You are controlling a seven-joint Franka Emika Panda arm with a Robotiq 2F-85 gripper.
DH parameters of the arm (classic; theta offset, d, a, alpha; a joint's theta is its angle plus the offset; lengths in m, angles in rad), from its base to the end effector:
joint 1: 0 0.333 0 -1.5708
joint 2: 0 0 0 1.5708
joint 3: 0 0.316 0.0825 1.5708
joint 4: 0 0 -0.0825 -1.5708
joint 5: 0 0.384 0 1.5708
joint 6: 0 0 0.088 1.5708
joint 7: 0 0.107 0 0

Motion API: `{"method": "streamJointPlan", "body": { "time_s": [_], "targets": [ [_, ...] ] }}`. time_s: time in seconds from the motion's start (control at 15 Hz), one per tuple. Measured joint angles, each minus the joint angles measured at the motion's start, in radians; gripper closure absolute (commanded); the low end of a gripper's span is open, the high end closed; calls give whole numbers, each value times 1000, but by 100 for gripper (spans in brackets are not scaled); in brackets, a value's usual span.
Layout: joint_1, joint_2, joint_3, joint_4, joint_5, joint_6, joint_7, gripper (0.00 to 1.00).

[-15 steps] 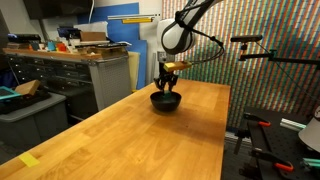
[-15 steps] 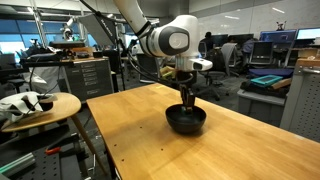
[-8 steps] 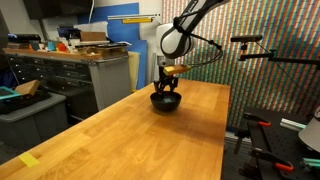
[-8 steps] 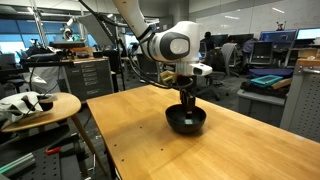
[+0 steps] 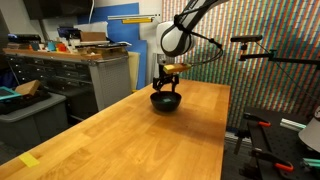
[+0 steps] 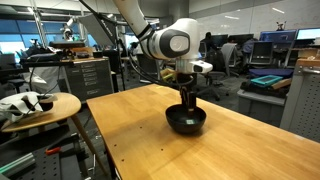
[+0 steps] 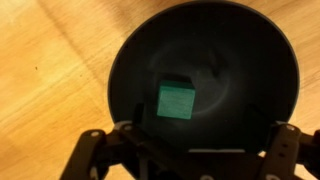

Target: Pick up the object and put it in the bowl

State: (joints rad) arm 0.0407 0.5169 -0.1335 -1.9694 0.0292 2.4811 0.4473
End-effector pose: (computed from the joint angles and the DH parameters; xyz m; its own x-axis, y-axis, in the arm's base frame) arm 0.6128 -0.0548 0.2079 0.8547 -0.5187 0.0207 -0.5191 -0.8536 0.0432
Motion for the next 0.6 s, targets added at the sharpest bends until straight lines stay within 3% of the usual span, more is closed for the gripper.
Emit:
{"method": "streamJointPlan", "body": {
  "time_s": [0.33, 0.6],
  "targets": [
    [0, -55, -3, -17, -5, -26, -14, 0],
    [-3, -132, -2, -31, -21, -74, -105, 0]
  ]
}}
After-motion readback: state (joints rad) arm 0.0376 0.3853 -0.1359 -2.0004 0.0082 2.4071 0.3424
